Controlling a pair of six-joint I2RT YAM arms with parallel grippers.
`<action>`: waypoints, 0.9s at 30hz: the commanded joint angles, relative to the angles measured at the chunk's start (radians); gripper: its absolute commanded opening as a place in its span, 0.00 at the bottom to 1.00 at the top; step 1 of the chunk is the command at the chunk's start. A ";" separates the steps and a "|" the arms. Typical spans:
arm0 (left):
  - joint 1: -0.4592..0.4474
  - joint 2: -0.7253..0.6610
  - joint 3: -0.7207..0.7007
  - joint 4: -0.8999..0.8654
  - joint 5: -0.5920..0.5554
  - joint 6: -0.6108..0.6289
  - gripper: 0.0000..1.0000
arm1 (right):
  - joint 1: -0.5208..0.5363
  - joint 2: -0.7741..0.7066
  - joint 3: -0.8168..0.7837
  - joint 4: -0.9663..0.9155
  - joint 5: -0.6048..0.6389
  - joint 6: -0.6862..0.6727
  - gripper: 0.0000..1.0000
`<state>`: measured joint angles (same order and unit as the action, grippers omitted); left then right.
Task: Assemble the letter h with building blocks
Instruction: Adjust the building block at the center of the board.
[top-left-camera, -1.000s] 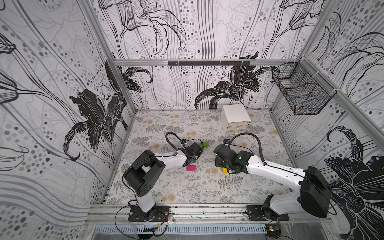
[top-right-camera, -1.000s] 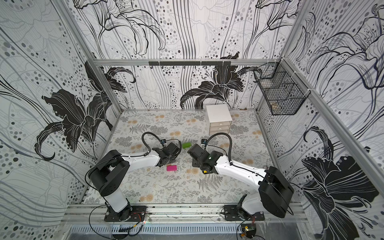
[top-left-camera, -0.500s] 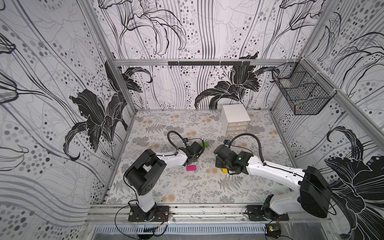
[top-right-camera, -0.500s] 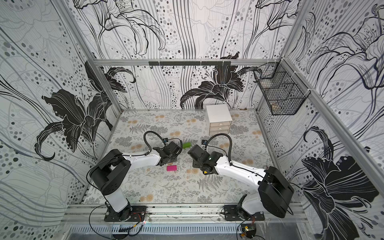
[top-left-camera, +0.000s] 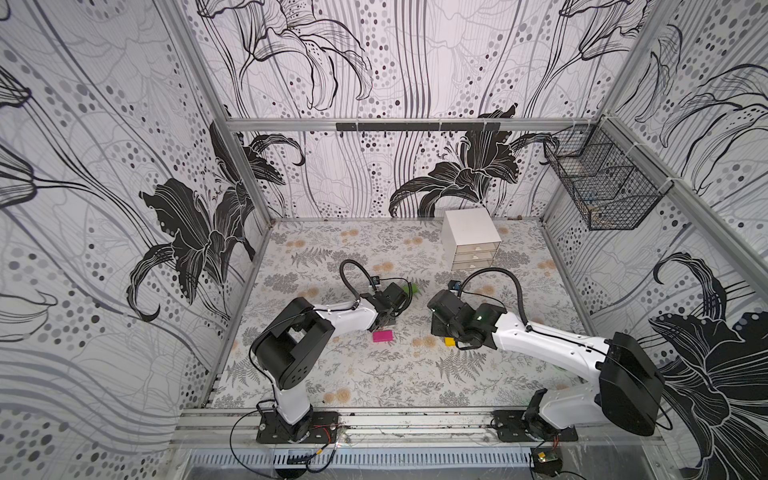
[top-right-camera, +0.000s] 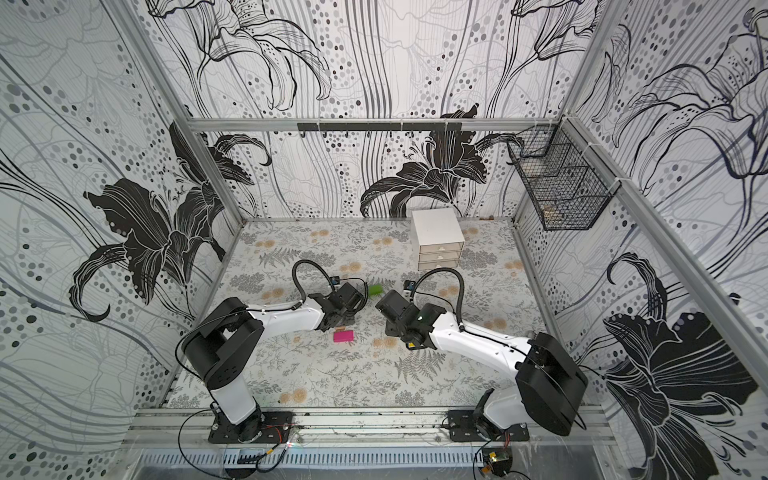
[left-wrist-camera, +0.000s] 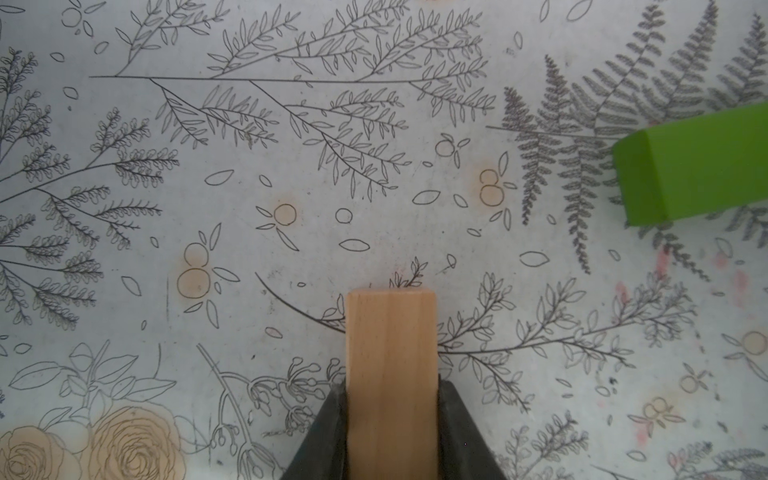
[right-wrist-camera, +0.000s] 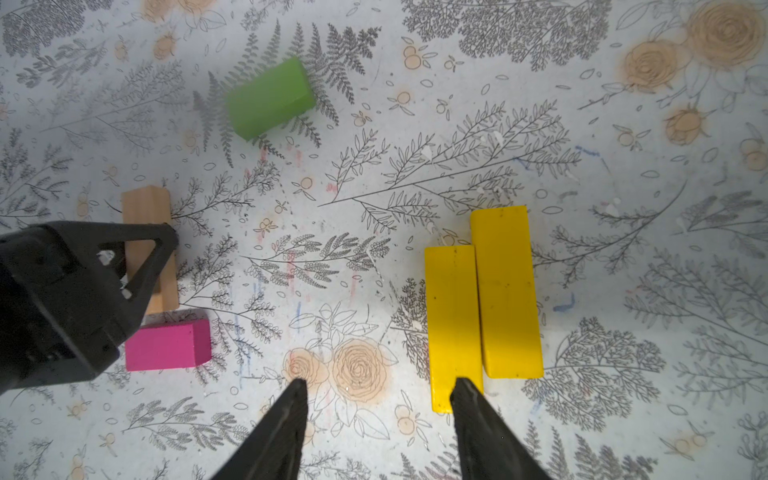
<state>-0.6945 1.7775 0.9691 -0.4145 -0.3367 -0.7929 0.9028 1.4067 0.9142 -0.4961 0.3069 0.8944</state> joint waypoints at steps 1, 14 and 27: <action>-0.005 0.019 -0.007 -0.032 0.006 0.011 0.08 | 0.000 -0.022 0.003 -0.012 0.006 0.014 0.59; -0.004 -0.002 -0.021 -0.046 -0.003 0.016 0.08 | 0.000 -0.026 -0.004 -0.012 0.007 0.017 0.59; -0.005 -0.017 -0.020 -0.062 -0.002 0.025 0.08 | 0.000 -0.033 -0.023 -0.006 0.006 0.029 0.59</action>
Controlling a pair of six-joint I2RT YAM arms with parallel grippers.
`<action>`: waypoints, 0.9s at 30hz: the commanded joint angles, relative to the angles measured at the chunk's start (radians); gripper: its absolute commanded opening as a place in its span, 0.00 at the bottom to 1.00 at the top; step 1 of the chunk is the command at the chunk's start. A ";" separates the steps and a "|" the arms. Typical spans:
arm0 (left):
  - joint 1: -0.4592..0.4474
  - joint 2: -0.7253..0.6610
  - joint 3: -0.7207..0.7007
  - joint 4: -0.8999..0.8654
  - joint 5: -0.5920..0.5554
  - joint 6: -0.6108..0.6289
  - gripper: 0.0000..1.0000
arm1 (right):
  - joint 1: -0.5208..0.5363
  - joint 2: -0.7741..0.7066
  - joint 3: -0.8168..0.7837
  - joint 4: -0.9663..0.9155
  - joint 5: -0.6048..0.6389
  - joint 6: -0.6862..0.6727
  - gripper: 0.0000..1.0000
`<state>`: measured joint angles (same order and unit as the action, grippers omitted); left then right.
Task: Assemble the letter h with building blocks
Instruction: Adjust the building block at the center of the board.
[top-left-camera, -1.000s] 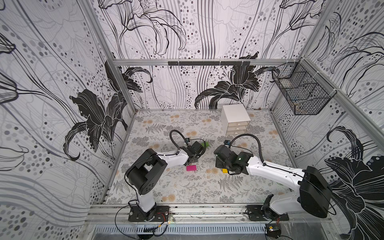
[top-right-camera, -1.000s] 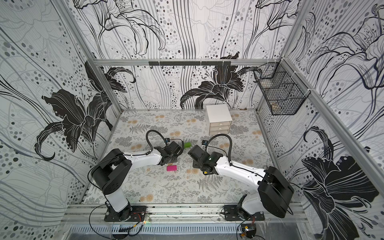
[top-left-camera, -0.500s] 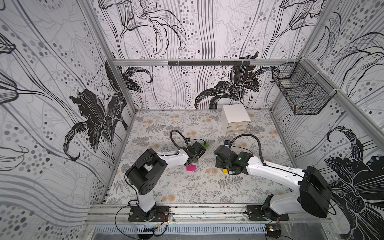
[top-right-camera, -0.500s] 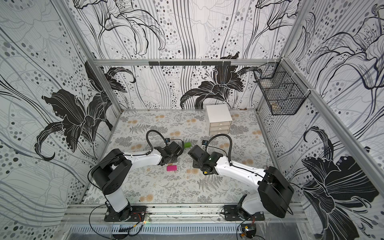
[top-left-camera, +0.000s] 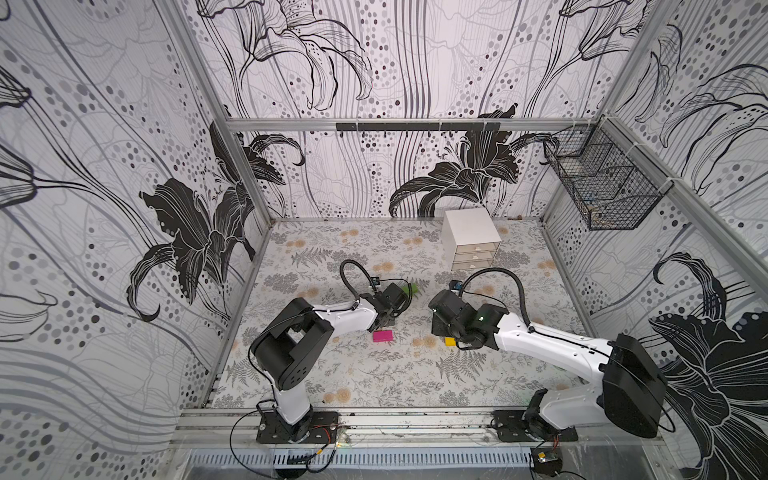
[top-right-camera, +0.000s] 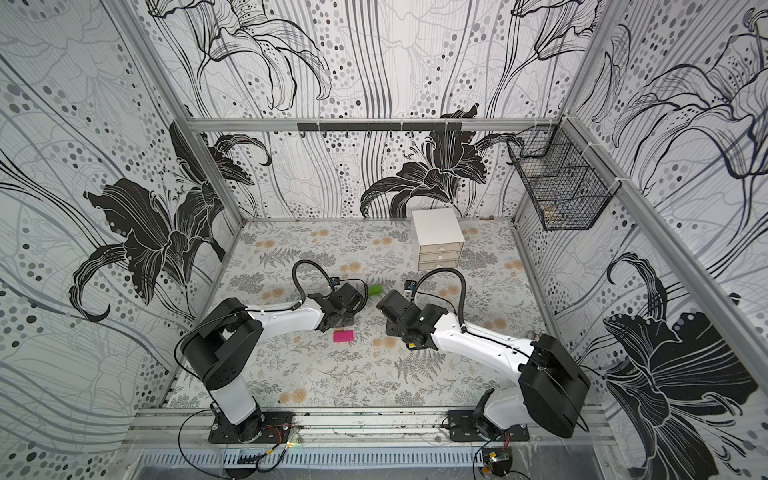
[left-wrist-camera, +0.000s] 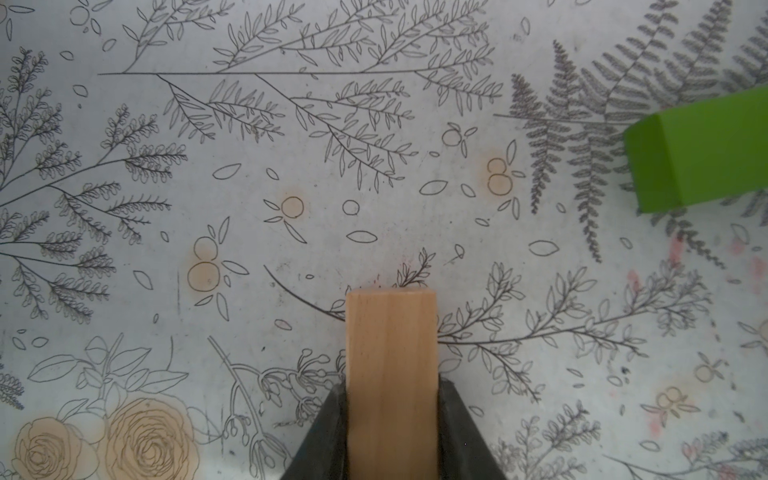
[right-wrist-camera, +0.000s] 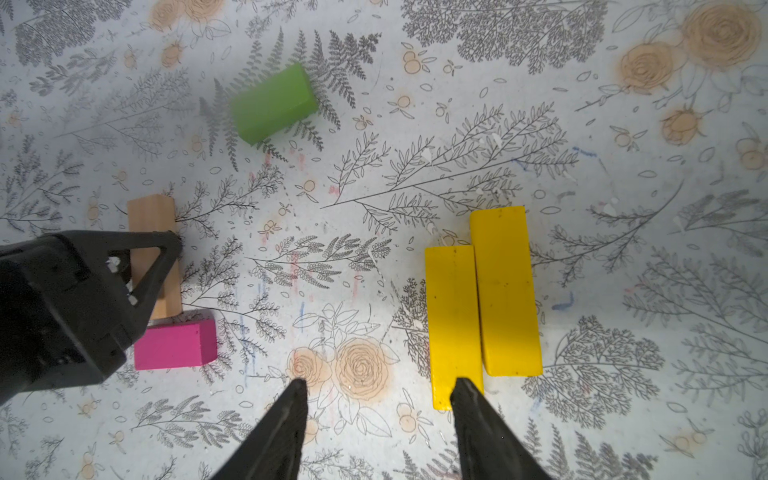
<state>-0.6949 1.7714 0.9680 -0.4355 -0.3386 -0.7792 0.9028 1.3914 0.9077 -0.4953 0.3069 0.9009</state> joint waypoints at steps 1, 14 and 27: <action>-0.005 -0.010 -0.020 -0.037 0.002 0.012 0.09 | 0.000 -0.019 -0.018 -0.005 0.007 0.021 0.59; -0.005 -0.023 -0.031 -0.040 0.006 -0.017 0.40 | -0.001 -0.023 -0.025 0.001 0.003 0.023 0.63; -0.006 -0.102 -0.011 -0.062 -0.021 -0.007 0.66 | -0.001 0.008 0.022 -0.011 -0.008 -0.009 0.77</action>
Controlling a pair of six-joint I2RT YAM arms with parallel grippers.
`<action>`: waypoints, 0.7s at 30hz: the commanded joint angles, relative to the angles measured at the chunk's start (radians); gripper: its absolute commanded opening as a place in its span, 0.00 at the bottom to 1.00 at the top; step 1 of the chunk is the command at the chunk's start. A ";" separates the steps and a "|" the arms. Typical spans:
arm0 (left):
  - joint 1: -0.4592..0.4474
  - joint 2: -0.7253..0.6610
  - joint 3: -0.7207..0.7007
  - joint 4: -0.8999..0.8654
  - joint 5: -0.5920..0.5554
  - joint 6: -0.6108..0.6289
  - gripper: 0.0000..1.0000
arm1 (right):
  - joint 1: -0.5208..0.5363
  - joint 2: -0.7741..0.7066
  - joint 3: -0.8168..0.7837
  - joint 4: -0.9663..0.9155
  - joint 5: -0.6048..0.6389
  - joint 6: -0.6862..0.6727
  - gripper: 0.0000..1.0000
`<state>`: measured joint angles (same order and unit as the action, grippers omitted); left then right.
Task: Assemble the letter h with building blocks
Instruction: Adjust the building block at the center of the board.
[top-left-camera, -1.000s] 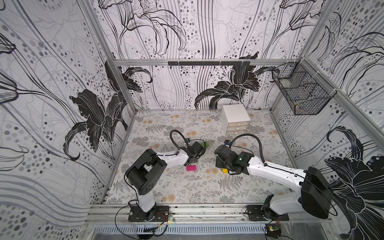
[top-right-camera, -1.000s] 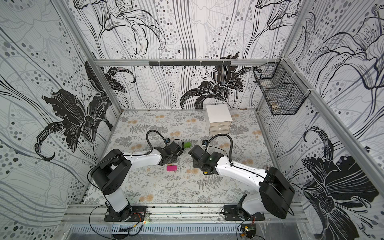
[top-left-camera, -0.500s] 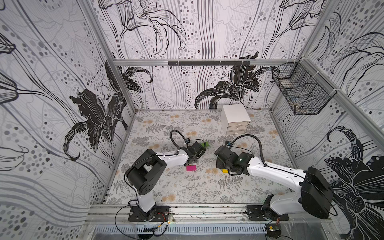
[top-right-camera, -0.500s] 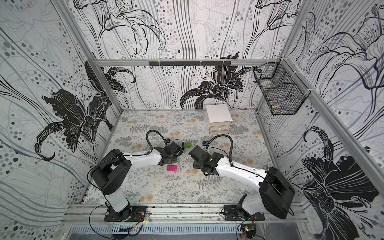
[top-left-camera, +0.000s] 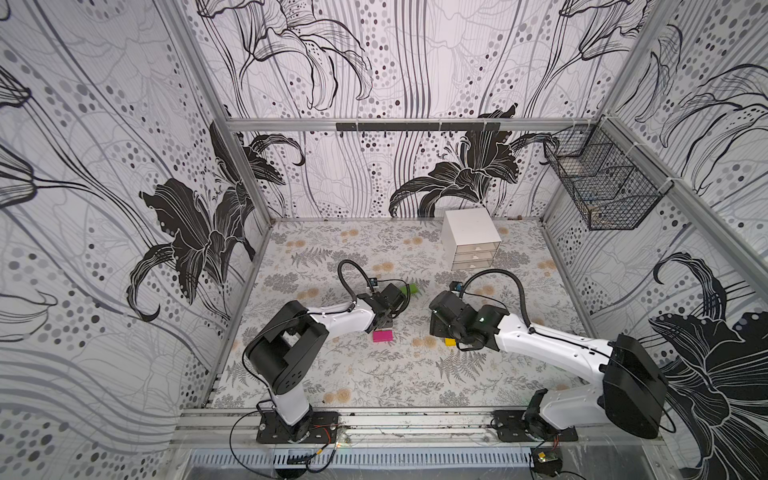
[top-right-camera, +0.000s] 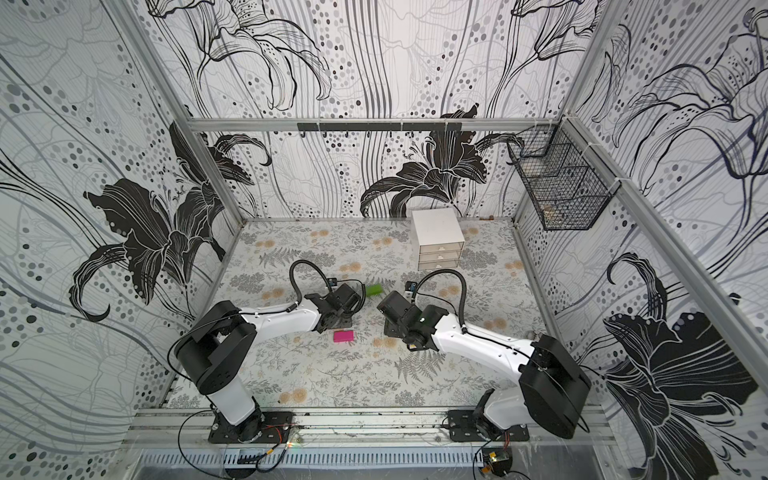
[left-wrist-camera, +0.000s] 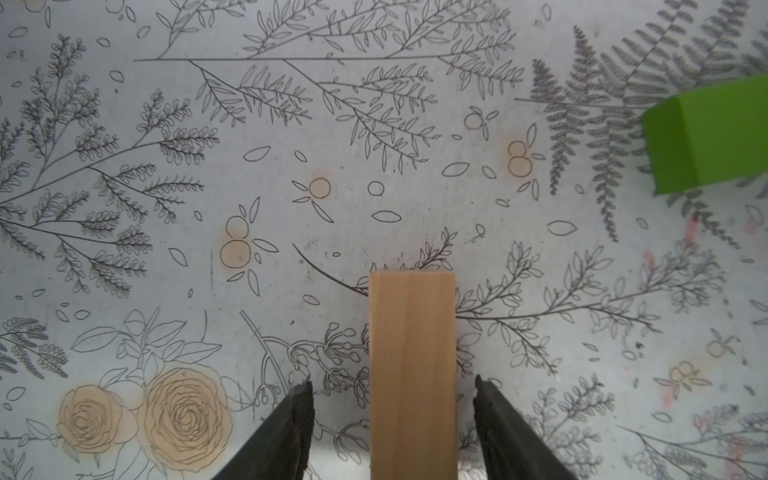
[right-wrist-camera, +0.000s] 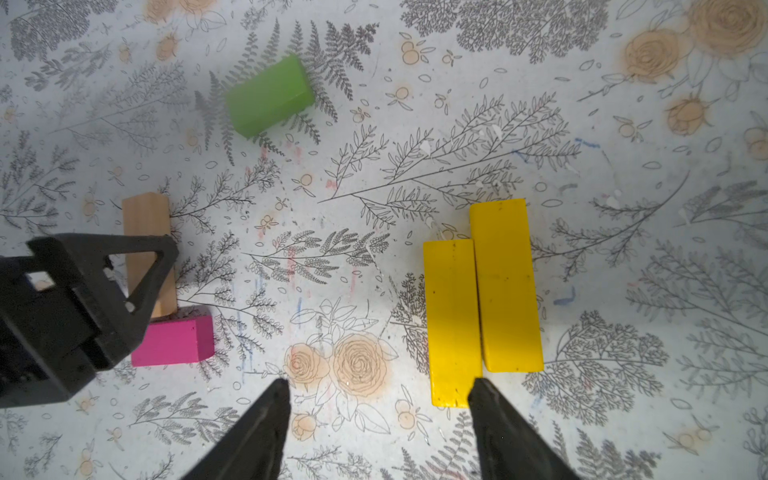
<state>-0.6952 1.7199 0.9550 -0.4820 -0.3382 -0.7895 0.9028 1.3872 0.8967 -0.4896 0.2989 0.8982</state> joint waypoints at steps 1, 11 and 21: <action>-0.005 -0.062 0.003 -0.019 -0.025 0.004 0.66 | -0.001 0.029 0.057 -0.032 0.003 -0.021 0.78; 0.004 -0.347 -0.045 -0.131 -0.147 -0.017 0.71 | -0.091 0.276 0.358 -0.094 -0.098 -0.244 0.93; 0.090 -0.740 -0.296 -0.136 -0.146 -0.110 0.72 | -0.127 0.693 0.715 -0.167 -0.106 -0.427 0.93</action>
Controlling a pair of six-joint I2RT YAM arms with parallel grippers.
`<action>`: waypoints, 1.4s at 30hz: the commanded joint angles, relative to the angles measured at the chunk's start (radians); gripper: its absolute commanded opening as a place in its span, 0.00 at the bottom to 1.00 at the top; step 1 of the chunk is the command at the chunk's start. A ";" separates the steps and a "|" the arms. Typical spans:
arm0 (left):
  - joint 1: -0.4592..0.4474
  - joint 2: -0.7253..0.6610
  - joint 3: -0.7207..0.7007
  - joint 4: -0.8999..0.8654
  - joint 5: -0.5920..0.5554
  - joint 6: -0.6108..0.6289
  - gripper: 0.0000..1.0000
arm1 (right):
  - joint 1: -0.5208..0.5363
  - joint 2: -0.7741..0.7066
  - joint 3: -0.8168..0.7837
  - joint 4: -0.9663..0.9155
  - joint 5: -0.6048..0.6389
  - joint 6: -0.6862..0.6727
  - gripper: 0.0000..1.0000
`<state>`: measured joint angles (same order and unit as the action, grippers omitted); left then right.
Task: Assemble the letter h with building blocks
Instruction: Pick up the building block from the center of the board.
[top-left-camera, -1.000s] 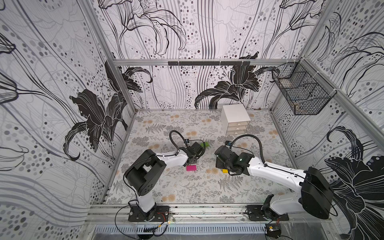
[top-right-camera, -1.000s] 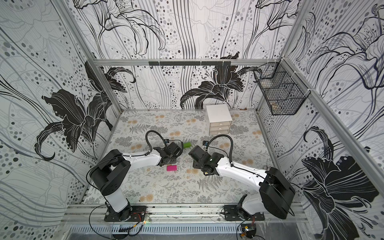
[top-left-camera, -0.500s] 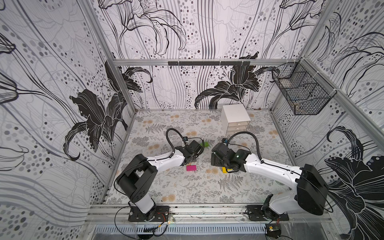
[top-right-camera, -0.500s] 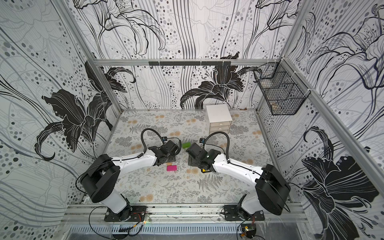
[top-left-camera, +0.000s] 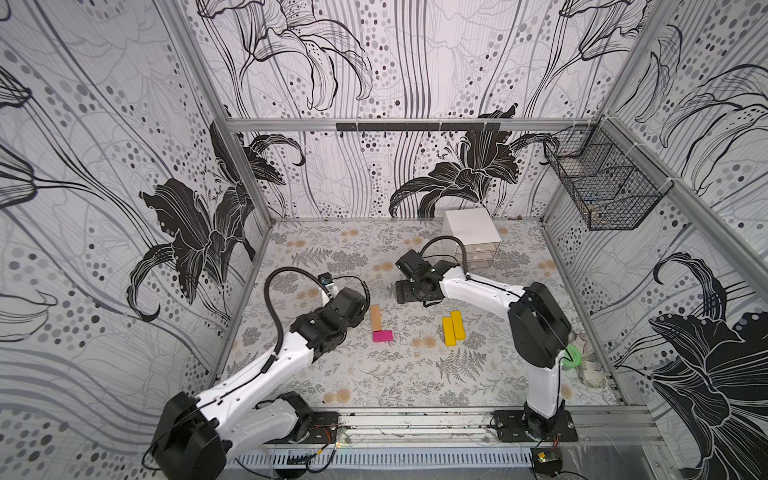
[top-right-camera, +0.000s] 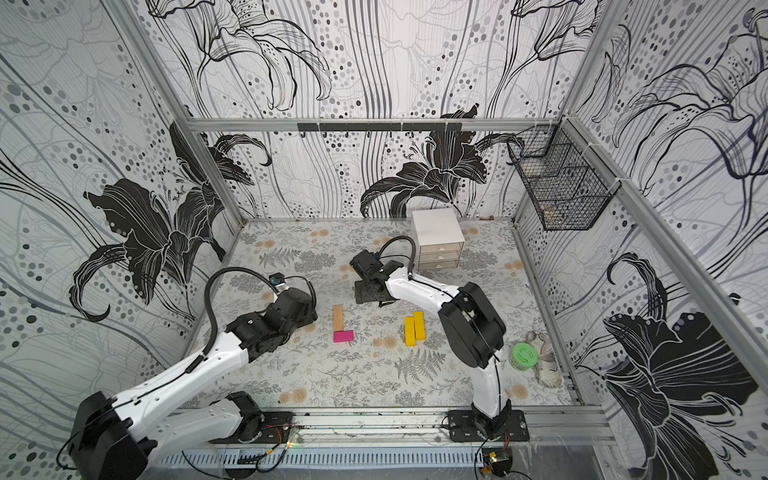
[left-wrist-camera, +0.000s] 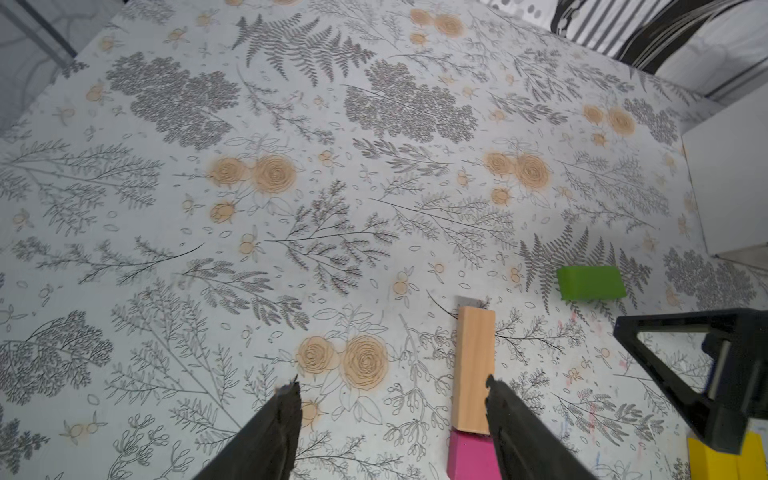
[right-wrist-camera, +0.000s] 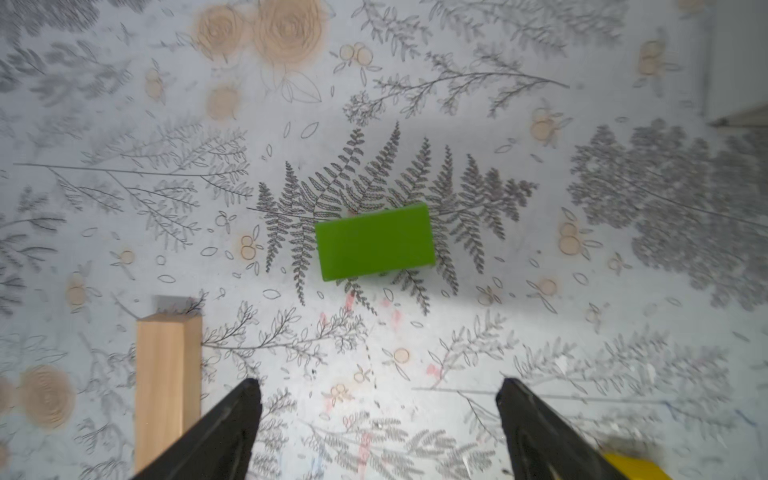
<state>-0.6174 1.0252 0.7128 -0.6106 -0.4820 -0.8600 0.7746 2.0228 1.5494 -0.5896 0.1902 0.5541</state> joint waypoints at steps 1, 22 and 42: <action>0.015 -0.060 -0.069 -0.002 0.008 -0.043 0.72 | 0.000 0.077 0.081 -0.066 0.011 -0.092 0.93; 0.037 0.038 -0.079 0.095 0.124 -0.044 0.71 | -0.050 0.255 0.278 -0.121 -0.021 -0.145 0.90; 0.039 0.059 -0.080 0.116 0.126 -0.029 0.70 | -0.054 0.185 0.189 -0.088 -0.005 -0.111 0.54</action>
<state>-0.5831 1.0779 0.6090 -0.5278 -0.3534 -0.9035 0.7231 2.2753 1.7992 -0.6579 0.1787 0.4217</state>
